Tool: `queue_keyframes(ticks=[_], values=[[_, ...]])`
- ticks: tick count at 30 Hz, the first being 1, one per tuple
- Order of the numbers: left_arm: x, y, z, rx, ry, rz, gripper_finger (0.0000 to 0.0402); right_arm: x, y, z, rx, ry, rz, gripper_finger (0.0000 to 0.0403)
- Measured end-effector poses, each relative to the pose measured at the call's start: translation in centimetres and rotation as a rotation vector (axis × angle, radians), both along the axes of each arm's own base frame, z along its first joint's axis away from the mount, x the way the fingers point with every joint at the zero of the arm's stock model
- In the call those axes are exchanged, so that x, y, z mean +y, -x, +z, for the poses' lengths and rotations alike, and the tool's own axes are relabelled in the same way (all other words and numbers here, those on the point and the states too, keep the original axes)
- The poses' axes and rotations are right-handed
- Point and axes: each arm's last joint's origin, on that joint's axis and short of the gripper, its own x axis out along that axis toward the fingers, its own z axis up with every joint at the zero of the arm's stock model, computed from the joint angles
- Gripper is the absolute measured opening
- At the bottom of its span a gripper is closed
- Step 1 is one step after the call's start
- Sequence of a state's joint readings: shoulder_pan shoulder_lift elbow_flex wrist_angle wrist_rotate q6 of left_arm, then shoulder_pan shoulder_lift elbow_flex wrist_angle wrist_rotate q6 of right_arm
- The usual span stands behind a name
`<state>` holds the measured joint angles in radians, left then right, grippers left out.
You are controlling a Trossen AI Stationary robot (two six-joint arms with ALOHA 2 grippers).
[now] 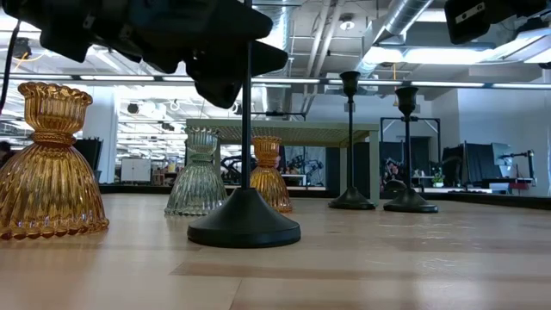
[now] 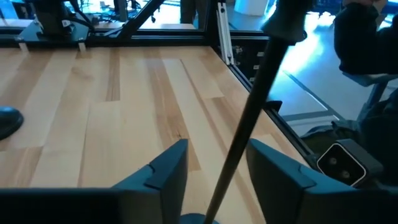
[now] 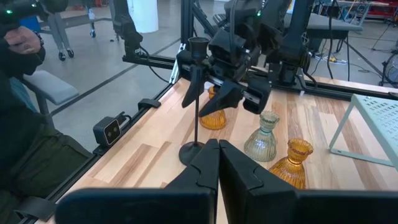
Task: Pick & Place candle stick holders
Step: Put the bottom black candle holder on the shelf
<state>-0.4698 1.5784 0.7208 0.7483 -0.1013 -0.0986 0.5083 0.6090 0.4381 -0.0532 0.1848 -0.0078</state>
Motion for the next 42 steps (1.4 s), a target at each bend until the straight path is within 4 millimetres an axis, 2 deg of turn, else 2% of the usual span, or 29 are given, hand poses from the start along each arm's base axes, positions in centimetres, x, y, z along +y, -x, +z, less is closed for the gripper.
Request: queue_keyframes(ticks=[8, 14, 22, 27, 30, 42], values=[[0.0, 0.0, 0.0, 0.005, 0.018, 0.004, 0.0059, 0.0, 0.0, 0.0, 0.000, 0.000, 0.000, 0.0000], [0.1, 0.0, 0.2, -0.002, 0.021, 0.009, 0.0016, 0.0, 0.0, 0.0, 0.000, 0.000, 0.000, 0.0000], [0.1, 0.0, 0.1, 0.018, 0.049, 0.049, 0.0033, 0.0, 0.0, 0.0, 0.000, 0.000, 0.000, 0.0000], [0.6, 0.4, 0.4, 0.083, 0.110, 0.128, 0.0012, 0.0, 0.0, 0.0, 0.000, 0.000, 0.000, 0.0000], [0.8, 1.0, 0.9, 0.120, 0.137, 0.162, 0.0017, 0.0, 0.0, 0.0, 0.000, 0.000, 0.000, 0.0000], [3.0, 4.3, 6.6, 0.003, 0.186, 0.257, 0.0018, 0.0, 0.0, 0.0, 0.001, 0.000, 0.000, 0.0000]])
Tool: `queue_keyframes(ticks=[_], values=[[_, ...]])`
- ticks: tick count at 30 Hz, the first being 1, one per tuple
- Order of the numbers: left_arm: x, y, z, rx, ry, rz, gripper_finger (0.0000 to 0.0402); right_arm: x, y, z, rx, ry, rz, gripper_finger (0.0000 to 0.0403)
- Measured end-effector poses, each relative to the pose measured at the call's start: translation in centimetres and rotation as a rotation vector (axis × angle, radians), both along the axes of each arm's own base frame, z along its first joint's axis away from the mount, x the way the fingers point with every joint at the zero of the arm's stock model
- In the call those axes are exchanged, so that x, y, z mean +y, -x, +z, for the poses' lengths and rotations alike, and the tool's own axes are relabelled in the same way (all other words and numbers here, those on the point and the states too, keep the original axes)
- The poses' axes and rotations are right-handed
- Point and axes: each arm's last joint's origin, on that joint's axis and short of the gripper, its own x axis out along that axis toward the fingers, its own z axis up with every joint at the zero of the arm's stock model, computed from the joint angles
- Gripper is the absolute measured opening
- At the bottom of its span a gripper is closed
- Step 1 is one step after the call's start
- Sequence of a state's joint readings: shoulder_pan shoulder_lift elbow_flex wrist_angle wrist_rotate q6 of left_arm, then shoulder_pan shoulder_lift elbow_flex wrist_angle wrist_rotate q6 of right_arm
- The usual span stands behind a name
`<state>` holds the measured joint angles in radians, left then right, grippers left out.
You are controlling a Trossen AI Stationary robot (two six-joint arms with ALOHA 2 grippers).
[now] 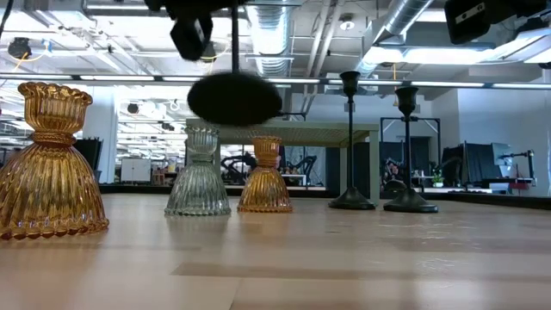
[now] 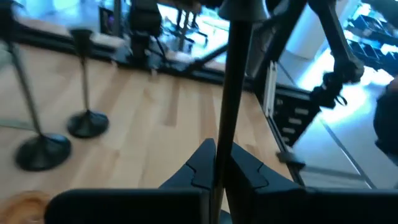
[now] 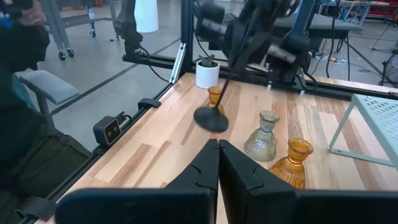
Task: Pick & Place candle stick holders
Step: Put the bottom black candle holder on the shelf
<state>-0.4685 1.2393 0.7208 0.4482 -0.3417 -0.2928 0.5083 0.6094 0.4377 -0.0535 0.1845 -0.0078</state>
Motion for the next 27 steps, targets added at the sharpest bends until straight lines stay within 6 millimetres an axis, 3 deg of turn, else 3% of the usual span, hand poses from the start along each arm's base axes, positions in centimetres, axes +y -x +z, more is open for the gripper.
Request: queue_keyframes(ticks=[8, 13, 18, 22, 27], values=[[2.3, 1.6, 3.0, 0.041, -0.053, 0.118, 0.0015, 0.0, 0.0, 0.0, 0.000, 0.000, 0.000, 0.0000], [5.3, 2.1, 6.6, 0.073, -0.115, 0.223, 0.0020, 0.0, 0.0, 0.0, 0.000, 0.000, 0.000, 0.0000], [8.7, 2.9, 9.8, -0.002, -0.183, 0.334, 0.0014, 0.0, 0.0, -0.1, 0.014, 0.005, 0.000, 0.0000], [11.4, 3.5, 11.1, -0.031, -0.196, 0.453, 0.0018, 0.0, 0.1, -0.4, 0.049, -0.010, -0.008, 0.0000], [14.8, 3.8, 11.2, -0.020, -0.199, 0.581, 0.0015, -0.1, 0.1, -0.5, 0.064, -0.011, -0.010, 0.0000]])
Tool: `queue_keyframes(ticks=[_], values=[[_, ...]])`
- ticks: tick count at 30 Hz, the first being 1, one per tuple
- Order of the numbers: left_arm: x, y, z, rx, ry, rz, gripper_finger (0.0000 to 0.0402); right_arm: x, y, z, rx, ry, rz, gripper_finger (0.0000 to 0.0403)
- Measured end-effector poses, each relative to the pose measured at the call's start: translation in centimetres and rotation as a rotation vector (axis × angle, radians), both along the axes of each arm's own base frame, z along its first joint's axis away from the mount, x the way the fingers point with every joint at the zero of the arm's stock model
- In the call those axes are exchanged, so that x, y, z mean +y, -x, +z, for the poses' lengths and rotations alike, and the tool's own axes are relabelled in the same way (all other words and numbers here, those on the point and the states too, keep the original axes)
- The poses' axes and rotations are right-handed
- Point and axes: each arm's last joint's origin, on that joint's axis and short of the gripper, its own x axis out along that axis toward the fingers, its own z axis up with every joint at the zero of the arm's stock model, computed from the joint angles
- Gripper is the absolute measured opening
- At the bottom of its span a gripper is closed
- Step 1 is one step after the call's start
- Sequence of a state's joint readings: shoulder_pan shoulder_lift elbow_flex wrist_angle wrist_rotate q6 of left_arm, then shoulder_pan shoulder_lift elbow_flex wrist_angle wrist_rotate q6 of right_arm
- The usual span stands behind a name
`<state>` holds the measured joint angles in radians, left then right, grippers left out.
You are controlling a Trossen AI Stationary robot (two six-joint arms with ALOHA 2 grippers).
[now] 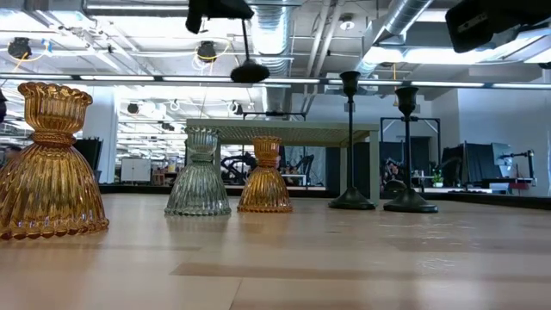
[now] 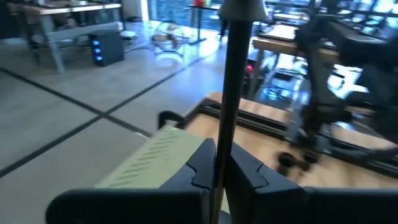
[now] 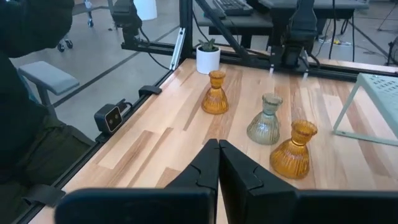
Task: Pick & Place candle stick holders
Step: Put the bottom black candle holder on the shelf
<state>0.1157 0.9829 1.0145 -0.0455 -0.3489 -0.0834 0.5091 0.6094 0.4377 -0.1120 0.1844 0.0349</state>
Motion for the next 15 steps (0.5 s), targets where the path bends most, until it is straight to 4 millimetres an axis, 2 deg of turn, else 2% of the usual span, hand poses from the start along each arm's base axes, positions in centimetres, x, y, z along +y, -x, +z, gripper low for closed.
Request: queue_keyframes(ticks=[8, 15], values=[[5.0, -0.9, -1.4, 0.047, 0.042, 0.156, 0.0017, 0.0, 0.0, 0.0, 0.000, 0.000, 0.000, 0.0000], [8.1, -2.5, -3.0, 0.069, 0.064, 0.188, 0.0017, 0.0, 0.0, 0.0, 0.000, 0.000, 0.000, 0.0000]])
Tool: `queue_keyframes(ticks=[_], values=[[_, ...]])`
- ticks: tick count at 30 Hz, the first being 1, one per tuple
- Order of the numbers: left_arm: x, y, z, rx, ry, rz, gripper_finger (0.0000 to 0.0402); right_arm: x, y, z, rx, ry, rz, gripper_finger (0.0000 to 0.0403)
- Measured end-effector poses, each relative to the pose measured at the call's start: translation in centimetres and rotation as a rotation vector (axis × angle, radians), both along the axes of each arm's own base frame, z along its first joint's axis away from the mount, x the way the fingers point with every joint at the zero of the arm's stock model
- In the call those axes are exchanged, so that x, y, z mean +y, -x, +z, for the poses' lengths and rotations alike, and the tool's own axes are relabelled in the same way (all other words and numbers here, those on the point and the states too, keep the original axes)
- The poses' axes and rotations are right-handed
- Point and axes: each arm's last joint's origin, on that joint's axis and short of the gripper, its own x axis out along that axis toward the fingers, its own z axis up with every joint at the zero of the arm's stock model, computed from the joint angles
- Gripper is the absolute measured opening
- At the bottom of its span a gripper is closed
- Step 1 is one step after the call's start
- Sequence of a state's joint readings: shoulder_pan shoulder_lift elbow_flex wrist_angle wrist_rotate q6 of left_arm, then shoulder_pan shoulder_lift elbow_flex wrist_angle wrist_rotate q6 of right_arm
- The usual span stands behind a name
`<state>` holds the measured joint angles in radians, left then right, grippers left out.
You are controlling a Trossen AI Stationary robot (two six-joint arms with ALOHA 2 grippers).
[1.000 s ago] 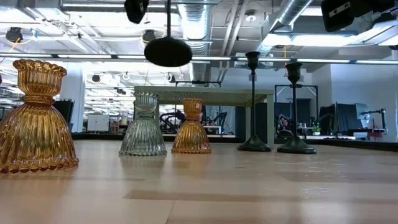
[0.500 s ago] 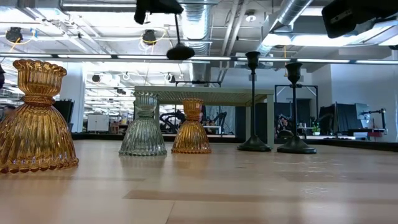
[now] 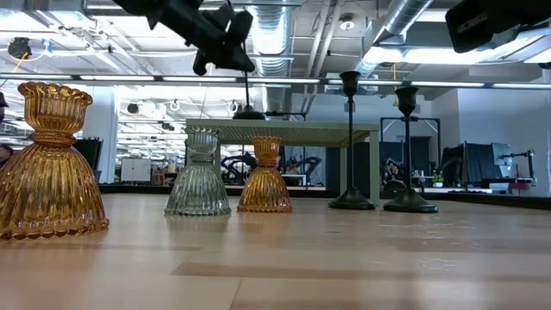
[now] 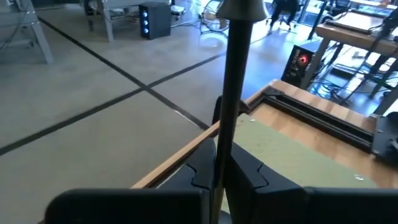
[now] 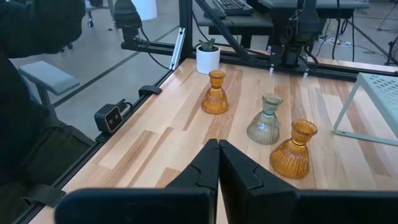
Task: Pick & Place candle stick holders
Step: Put the bottom black candle holder on the shelf
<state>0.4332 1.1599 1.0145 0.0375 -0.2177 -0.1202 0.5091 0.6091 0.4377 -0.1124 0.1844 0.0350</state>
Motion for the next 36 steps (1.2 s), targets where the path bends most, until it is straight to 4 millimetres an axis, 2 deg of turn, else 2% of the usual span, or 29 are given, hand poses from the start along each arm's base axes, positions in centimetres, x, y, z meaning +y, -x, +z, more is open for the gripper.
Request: queue_keyframes(ticks=[4, 10, 16, 29, 36], values=[[1.2, -0.6, -1.0, 0.039, 0.010, 0.032, 0.0016, 0.0, 0.0, 0.0, 0.000, 0.000, 0.000, 0.0000], [2.3, -0.5, -1.3, 0.046, 0.012, 0.080, 0.0016, 0.0, 0.0, 0.0, 0.000, 0.000, 0.000, 0.0000], [2.4, -0.4, -1.3, 0.045, 0.012, 0.087, 0.0017, 0.0, 0.0, 0.0, 0.000, 0.000, 0.000, 0.0000], [2.8, -1.6, -2.1, 0.048, 0.016, 0.073, 0.0020, 0.0, 0.0, 0.0, 0.004, -0.011, -0.002, 0.0000], [2.5, -1.9, -2.5, 0.064, 0.030, 0.051, 0.0048, 0.0, 0.0, 0.0, 0.006, -0.016, -0.004, 0.0000]])
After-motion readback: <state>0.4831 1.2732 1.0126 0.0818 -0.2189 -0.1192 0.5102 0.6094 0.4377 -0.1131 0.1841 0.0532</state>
